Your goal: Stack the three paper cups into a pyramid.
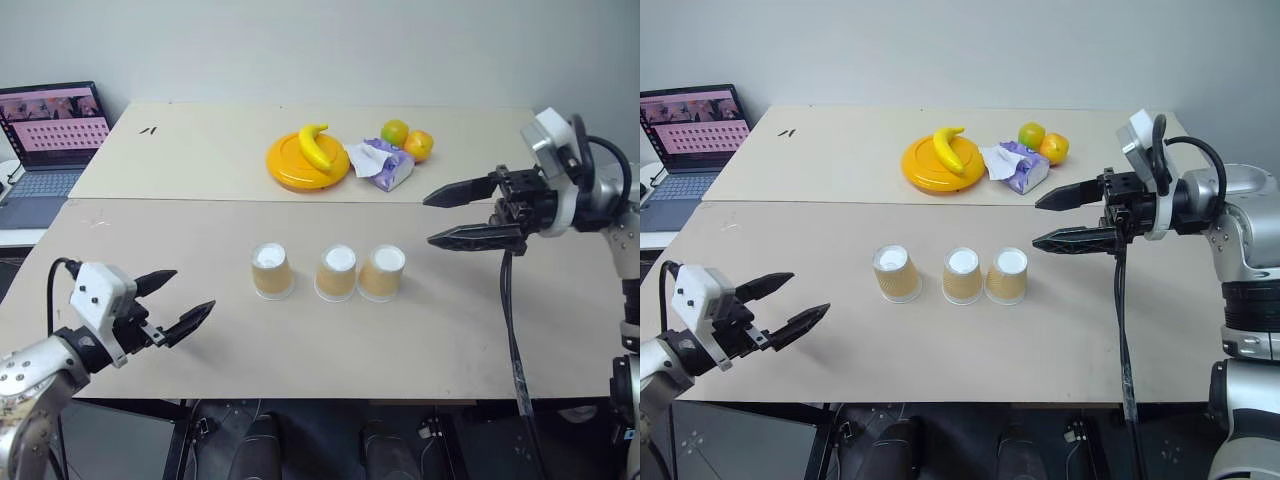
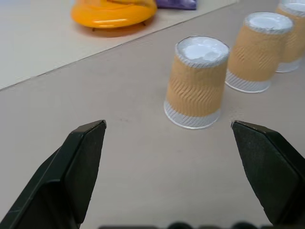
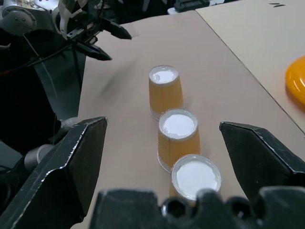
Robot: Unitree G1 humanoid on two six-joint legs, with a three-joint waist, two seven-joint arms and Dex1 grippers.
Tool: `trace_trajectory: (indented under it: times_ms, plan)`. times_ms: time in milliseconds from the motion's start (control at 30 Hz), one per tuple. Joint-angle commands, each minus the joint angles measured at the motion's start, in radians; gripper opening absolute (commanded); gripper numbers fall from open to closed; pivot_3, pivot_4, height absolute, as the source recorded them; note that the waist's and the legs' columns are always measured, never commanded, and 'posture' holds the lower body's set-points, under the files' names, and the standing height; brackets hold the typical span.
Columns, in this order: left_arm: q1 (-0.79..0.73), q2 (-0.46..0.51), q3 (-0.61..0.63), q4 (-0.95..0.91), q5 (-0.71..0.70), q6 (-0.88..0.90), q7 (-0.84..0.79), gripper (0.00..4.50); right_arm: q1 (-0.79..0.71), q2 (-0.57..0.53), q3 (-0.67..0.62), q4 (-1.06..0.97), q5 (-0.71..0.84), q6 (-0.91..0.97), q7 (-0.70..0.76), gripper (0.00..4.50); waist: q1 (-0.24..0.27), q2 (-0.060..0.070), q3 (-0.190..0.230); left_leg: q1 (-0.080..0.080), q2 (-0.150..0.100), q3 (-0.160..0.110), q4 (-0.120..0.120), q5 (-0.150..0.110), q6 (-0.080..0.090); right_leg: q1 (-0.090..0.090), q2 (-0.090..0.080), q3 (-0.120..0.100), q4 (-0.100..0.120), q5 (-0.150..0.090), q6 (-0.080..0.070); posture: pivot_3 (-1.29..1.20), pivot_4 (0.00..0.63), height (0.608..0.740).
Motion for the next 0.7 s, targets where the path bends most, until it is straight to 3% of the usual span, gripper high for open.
trace_trajectory:
  times_ms: [33, 200, 367, 700]
  plan:
    - [-0.015, -0.050, -0.079, 0.017, 0.063, -0.098, 0.029, 4.50, -0.045, -0.017, -0.017, -0.025, 0.019, 0.004, 0.035, 4.46, 0.003, 0.000, 0.000, 0.000, 0.000, 0.000, 0.000, 0.000, 0.000, 0.000, 0.000, 0.000, 0.000, 0.000, 0.000, 0.00, 0.150, 0.732]
    - [-0.084, -0.137, -0.202, 0.089, 0.124, -0.193, 0.061, 4.50, -0.074, -0.039, -0.025, -0.051, 0.042, 0.041, 0.047, 4.46, 0.013, 0.001, 0.000, 0.000, 0.000, 0.000, 0.001, 0.000, 0.000, 0.000, 0.000, 0.000, 0.000, 0.000, 0.000, 0.00, 0.150, 0.732]
    - [-0.203, -0.219, -0.313, 0.275, 0.194, -0.334, 0.053, 4.50, -0.121, -0.096, -0.018, -0.066, 0.035, 0.080, 0.067, 4.46, 0.017, 0.001, 0.000, 0.000, 0.000, 0.000, 0.002, 0.000, 0.000, 0.000, 0.000, 0.000, 0.001, 0.000, 0.001, 0.00, 0.150, 0.732]
    - [-0.344, -0.284, -0.414, 0.500, 0.220, -0.452, 0.004, 4.50, -0.133, -0.193, -0.039, -0.104, 0.053, 0.132, 0.065, 4.46, 0.013, 0.000, 0.000, -0.001, 0.000, 0.000, 0.002, -0.001, -0.001, 0.000, 0.000, 0.000, 0.001, 0.000, 0.001, 0.00, 0.150, 0.732]
